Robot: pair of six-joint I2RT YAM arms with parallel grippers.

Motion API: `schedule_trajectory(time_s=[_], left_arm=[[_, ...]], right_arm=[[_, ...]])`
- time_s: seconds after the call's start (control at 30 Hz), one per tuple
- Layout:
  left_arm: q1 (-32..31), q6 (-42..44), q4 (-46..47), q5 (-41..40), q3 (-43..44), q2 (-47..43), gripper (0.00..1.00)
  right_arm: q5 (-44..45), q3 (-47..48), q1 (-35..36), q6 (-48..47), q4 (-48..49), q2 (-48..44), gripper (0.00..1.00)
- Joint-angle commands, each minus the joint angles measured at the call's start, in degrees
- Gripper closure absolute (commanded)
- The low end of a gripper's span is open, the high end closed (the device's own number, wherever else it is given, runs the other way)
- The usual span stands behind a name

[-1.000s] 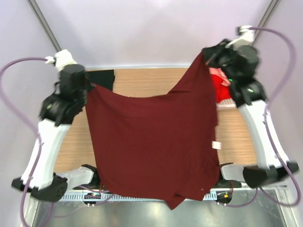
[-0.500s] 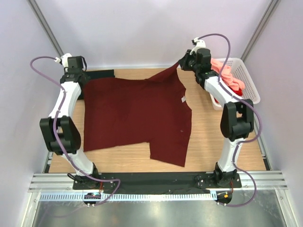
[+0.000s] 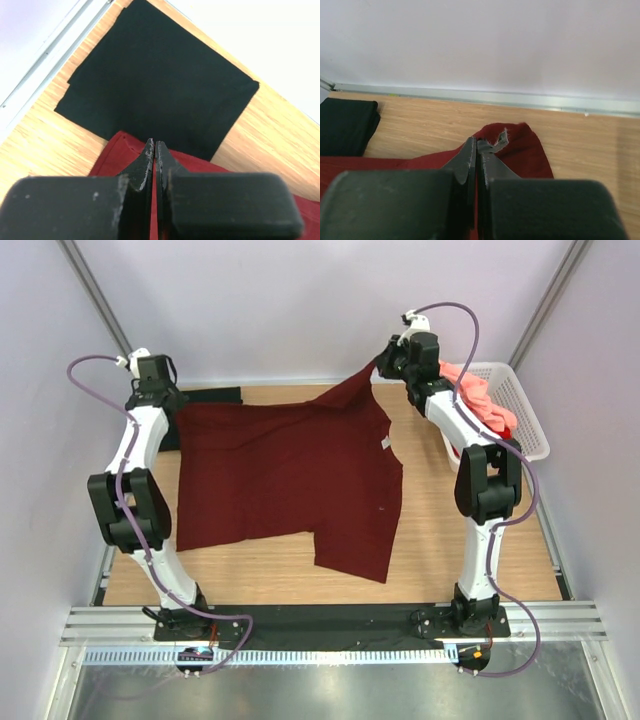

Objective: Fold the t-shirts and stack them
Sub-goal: Flatten the tshirt out

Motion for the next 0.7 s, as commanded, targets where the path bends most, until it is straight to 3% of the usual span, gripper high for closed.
schedule_trajectory(time_s=[0.0, 0.17, 0.37, 0.67], left_arm=[[1.21, 1.09, 1.83, -0.43, -2.07, -1.47, 1.00], [1.48, 2.58, -1.15, -2.89, -5.33, -5.24, 1.00], [1.48, 1.71, -5.11, -3.69, -11.13, -8.06, 1.00], [1.48, 0.92, -14.59, -5.53, -11.15, -6.75, 1.00]], right_arm=[[2.84, 0.96, -0.17, 3.38, -5.88, -2.73, 0.99], [5.83, -4.03, -0.25, 5.23, -11.34, -7.48, 0.99], [3.20, -15.02, -0.26, 4.09, -11.61, -14.16, 0.99], [2.76, -18.47, -0.08, 4.44, -18.64, -18.99, 0.99]])
